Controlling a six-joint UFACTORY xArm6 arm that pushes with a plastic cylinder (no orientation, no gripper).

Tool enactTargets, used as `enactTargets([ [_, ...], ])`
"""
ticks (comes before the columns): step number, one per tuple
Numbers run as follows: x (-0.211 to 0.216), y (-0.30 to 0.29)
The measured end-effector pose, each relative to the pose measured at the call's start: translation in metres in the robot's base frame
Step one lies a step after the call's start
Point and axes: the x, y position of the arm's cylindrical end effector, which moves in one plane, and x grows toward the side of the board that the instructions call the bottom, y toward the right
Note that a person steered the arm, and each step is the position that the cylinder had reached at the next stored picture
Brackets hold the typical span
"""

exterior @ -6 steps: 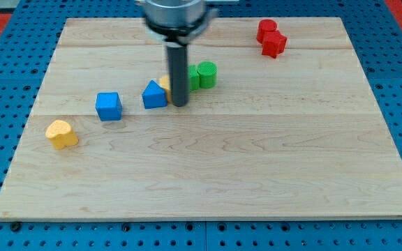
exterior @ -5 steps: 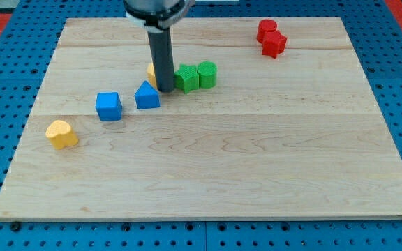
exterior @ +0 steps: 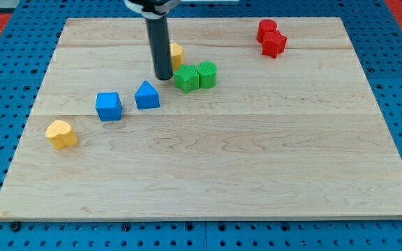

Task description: Move the yellow hexagon above the green star

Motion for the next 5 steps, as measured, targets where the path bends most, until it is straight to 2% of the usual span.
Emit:
enactTargets([
  [1, -0.048, -0.001],
  [2, -0.057, -0.001],
  [3, -0.007, -0.044],
  [4, -0.007, -0.135],
  [5, 0.039, -0.203],
])
